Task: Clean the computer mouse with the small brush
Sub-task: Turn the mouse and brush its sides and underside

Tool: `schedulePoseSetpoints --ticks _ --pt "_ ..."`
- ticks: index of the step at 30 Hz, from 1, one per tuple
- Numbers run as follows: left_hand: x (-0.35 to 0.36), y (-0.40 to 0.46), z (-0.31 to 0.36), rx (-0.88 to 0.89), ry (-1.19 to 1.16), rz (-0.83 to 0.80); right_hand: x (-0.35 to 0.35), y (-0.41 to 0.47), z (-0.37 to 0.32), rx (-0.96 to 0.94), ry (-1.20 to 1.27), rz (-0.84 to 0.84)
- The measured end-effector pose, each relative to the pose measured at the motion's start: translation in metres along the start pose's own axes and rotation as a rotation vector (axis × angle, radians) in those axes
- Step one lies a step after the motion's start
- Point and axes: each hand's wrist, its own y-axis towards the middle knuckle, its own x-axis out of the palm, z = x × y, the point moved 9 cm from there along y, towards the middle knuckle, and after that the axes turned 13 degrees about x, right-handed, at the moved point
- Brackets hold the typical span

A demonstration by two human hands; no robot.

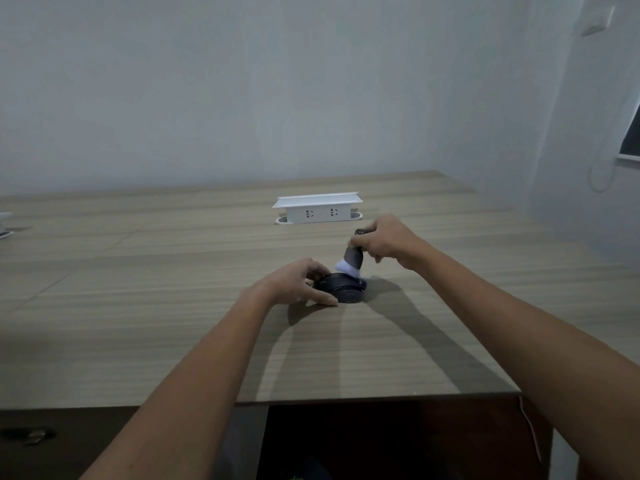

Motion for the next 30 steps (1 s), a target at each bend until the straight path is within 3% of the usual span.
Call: schedulePoseSetpoints --ticks 5,9,14,18,24,27,30 --pt "0.001 -0.001 0.002 -0.003 0.011 -0.008 -0.009 0.001 0.001 0.048 -0.170 0.036" --pt "0.000 0.001 -0.001 -0.001 0.010 -0.004 -0.003 -0.002 -0.003 0.040 -0.009 -0.046" --pt "0.001 0.000 0.003 0.018 0.011 0.006 -0.012 0.001 0.006 0.105 -0.162 0.010" --pt "0.002 0.001 -0.001 0.008 0.024 0.008 -0.005 -0.001 0.002 0.116 -0.017 -0.056" --pt "0.001 0.001 0.000 0.008 0.028 0.010 -0.016 0.006 0.013 0.161 -0.079 0.005" --pt "0.001 0.001 -0.001 0.008 0.037 0.019 -0.008 0.006 0.011 0.176 0.048 -0.062" --pt "0.002 0.001 0.002 0.015 0.036 0.023 -0.001 0.007 0.017 0.211 -0.022 -0.080"
